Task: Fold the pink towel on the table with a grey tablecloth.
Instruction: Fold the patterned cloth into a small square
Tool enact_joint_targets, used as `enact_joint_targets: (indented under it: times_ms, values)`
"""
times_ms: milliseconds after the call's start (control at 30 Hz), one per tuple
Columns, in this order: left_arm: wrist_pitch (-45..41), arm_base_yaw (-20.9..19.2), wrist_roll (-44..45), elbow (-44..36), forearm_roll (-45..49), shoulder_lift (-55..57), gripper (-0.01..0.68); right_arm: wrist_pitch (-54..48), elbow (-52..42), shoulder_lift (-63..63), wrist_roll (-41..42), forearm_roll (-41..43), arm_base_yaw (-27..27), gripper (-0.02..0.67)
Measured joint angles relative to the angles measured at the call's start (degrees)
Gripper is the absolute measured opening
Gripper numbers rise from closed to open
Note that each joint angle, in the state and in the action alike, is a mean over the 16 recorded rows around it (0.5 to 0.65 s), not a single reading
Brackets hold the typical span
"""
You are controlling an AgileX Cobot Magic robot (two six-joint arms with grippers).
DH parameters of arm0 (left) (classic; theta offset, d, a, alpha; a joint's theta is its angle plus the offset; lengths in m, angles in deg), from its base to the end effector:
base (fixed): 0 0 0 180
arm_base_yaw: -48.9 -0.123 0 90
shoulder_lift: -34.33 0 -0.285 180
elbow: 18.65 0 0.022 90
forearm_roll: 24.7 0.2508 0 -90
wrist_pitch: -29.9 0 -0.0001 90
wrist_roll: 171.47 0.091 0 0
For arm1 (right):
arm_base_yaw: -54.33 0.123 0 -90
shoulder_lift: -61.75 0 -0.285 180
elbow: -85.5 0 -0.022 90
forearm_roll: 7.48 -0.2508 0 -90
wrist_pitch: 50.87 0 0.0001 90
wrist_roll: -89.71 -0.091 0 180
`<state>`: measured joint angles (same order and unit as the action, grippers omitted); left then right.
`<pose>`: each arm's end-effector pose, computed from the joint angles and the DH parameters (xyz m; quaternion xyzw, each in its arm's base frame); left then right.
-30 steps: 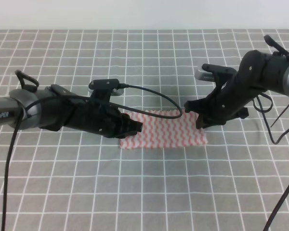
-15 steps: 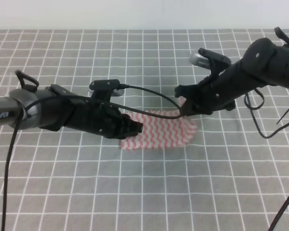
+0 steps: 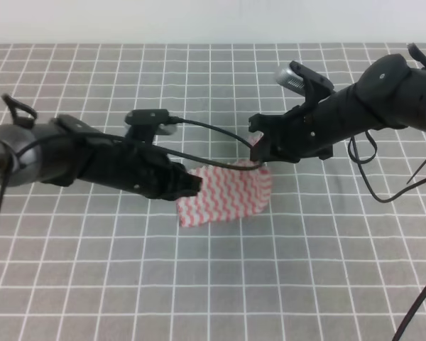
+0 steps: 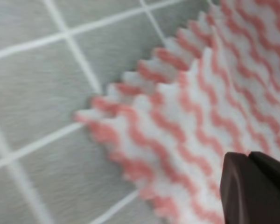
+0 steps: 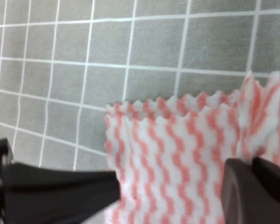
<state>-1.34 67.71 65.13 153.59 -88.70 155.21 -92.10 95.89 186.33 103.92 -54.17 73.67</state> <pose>0.3684 -0.1704 0.1634 0.1957 0.9041 -0.2829 0.2534 0.4055 0.1886 0.2094 -0.0333 0.9269 0.3271 0.1810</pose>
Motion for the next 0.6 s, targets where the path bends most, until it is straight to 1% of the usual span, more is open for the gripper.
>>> enact_joint_targets:
  times_ms: [333,600]
  values:
    - [-1.8,-3.0,0.7,-0.1,-0.1,-1.5,-0.003,1.1,0.3,0.0,0.5,-0.1,2.3,-0.012]
    - [-2.4,-3.5,1.1,-0.1,-0.1,-1.4,-0.003,2.1,0.4,0.0,1.1,0.0,3.3,-0.011]
